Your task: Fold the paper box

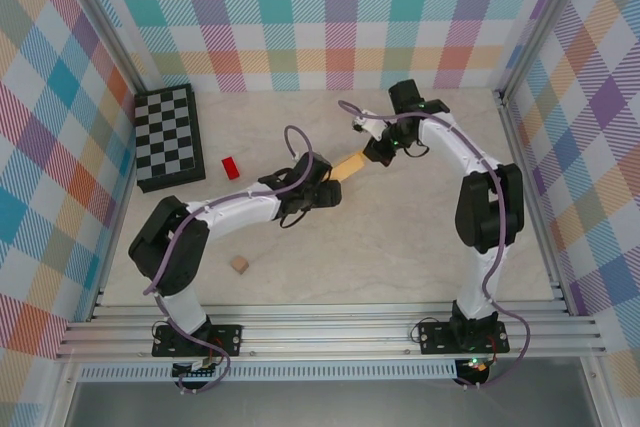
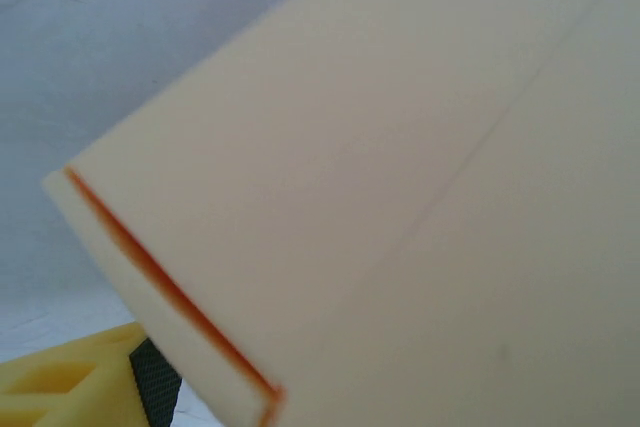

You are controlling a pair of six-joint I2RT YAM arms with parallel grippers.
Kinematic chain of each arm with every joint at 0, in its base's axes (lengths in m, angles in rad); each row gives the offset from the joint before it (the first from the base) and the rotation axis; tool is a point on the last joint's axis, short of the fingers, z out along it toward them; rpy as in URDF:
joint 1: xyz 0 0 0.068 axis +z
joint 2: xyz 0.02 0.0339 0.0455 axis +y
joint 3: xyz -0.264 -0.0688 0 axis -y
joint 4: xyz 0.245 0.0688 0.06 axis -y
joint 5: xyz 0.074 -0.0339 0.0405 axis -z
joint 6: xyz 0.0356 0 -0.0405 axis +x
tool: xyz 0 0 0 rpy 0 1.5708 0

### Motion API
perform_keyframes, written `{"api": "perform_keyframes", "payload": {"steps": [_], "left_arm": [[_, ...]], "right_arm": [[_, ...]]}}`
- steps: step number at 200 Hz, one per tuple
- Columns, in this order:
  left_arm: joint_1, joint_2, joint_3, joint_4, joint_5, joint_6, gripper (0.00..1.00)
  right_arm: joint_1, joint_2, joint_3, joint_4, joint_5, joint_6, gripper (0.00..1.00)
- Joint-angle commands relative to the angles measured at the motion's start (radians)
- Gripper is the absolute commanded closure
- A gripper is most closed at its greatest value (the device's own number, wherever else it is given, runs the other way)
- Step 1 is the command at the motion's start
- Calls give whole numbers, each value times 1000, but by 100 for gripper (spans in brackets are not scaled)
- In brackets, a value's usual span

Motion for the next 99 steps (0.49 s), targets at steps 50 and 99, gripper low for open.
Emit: {"api": "perform_keyframes", "payload": {"steps": [50, 99], "left_arm": [[18, -39, 88, -191, -37, 68, 27], [92, -160, 171, -343, 101, 100, 26]], "right_arm": [[5, -94, 62, -287, 92, 198, 100], [10, -9, 212, -435, 177, 256, 100]]}}
